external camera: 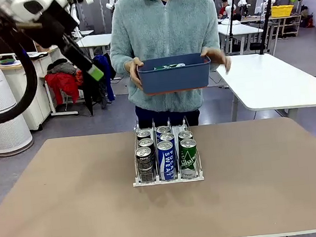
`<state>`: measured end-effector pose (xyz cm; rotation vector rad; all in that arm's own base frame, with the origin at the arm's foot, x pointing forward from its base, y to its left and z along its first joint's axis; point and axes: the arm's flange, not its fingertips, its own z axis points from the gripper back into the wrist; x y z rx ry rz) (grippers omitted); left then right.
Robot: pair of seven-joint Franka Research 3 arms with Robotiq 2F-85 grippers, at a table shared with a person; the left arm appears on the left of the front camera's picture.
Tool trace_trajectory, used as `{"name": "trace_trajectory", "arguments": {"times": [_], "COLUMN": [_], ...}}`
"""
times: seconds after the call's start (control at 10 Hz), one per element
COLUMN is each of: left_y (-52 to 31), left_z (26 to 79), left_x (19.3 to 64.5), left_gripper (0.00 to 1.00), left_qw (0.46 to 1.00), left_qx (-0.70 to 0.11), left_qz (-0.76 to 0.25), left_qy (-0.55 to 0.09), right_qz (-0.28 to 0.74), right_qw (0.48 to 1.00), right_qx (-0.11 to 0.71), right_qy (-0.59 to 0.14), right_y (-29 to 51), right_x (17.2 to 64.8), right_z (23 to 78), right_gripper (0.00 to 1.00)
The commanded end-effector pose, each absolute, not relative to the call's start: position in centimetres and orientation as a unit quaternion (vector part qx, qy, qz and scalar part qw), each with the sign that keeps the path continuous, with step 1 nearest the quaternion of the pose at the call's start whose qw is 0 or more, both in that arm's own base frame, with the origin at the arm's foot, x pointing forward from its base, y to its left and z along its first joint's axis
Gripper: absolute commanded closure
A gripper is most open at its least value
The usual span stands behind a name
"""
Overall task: Fill the beverage cans into the dispenser.
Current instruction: Pick up the Sprite handed by the human.
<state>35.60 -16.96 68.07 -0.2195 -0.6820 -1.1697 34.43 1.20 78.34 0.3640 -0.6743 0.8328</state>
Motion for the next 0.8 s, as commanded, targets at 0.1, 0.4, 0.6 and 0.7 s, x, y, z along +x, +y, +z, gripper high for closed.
{"name": "trace_trajectory", "arguments": {"times": [0.1, 0.4, 0.6, 0.7], "left_y": [-16.4, -16.7, -16.7, -16.7], "left_z": [69.4, 70.8, 70.8, 70.8], "left_x": [34.2, 33.9, 33.9, 33.9], "left_gripper": [0.00, 0.00, 0.00, 0.00], "left_qw": [0.764, 0.760, 0.760, 0.760], "left_qx": [-0.076, -0.086, -0.086, -0.086], "left_qz": [-0.531, -0.535, -0.535, -0.535], "left_qy": [-0.358, -0.359, -0.359, -0.359], "right_qz": [0.396, 0.396, 0.396, 0.396], "right_qw": [0.844, 0.844, 0.844, 0.844], "right_qx": [0.175, 0.175, 0.175, 0.175], "right_qy": [-0.318, -0.318, -0.318, -0.318], "right_y": [1.3, 1.3, 1.3, 1.3], "right_x": [34.4, 34.4, 34.4, 34.4], "right_z": [78.2, 78.2, 78.2, 78.2], "right_gripper": [0.00, 0.00, 0.00, 0.00]}}
